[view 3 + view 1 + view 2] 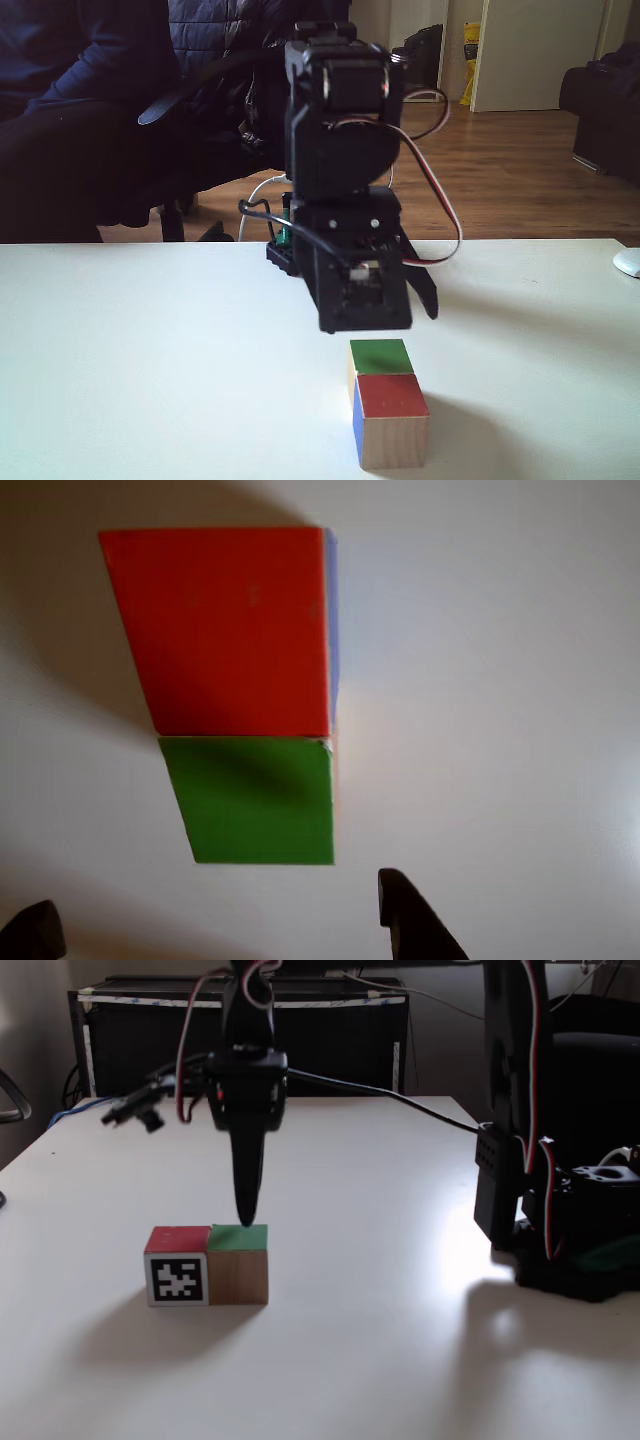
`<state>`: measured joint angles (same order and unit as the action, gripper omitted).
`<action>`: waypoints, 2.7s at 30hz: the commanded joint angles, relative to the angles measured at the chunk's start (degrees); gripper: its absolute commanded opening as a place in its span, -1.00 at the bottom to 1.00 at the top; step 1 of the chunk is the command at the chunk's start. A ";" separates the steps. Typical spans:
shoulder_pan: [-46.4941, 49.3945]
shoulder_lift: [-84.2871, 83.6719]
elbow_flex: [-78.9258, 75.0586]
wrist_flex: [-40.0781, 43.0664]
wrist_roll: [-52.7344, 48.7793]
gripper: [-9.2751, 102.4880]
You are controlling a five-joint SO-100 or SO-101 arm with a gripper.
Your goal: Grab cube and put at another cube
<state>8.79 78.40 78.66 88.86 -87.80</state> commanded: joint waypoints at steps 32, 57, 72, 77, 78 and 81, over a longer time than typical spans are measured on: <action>-2.02 -7.38 -2.99 -4.04 2.55 0.00; -1.23 -14.94 -11.60 -3.25 6.42 -0.74; -4.66 -3.08 -14.06 6.15 11.16 -0.73; -5.27 -1.67 -17.67 9.32 12.57 -0.73; -5.27 -1.67 -18.72 9.76 12.83 -0.73; -5.27 -2.55 -22.32 10.46 13.62 -0.73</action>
<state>3.87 73.04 61.61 98.44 -74.79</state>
